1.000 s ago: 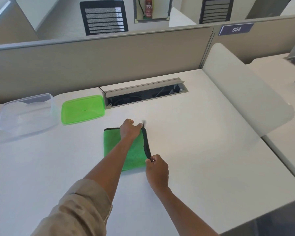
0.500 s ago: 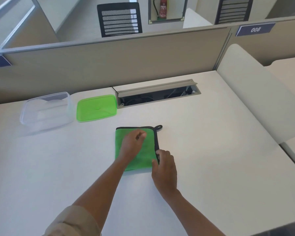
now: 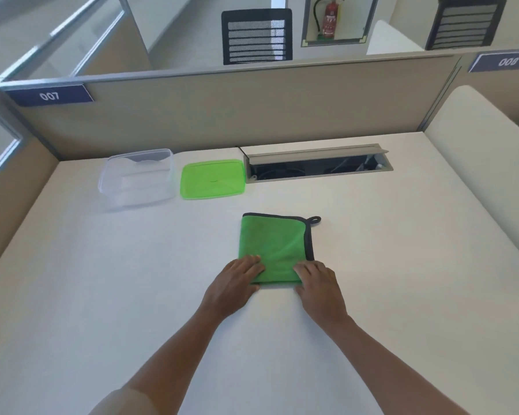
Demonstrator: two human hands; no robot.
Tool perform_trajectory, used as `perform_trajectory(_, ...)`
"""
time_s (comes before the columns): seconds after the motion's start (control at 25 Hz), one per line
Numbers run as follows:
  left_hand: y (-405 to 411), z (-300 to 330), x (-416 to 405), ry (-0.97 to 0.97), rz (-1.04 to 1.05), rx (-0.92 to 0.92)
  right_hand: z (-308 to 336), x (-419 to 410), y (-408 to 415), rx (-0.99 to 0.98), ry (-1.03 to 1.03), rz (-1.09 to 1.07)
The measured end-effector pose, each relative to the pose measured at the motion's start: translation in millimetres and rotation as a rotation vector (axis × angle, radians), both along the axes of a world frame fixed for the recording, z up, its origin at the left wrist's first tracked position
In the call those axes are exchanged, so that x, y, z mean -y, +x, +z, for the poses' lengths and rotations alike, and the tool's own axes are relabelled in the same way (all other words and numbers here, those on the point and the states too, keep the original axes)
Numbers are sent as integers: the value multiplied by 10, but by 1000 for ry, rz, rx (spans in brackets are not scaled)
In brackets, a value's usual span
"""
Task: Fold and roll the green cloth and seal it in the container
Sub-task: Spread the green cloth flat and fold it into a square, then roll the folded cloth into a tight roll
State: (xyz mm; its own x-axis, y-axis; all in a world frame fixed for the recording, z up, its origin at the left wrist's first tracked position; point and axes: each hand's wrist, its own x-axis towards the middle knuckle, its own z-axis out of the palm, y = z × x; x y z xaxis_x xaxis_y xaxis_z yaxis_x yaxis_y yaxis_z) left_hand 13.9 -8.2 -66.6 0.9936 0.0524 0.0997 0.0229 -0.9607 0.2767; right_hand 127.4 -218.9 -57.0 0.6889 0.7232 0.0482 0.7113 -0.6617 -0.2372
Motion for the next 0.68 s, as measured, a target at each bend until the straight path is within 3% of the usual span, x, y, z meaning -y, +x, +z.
perform_trajectory(0.28,11,52,57,95,37,63,32,3,-4,142,-77,32)
perform_trajectory(0.68,-22,166,77,82,106,123,122,-18,54,278,-102,148)
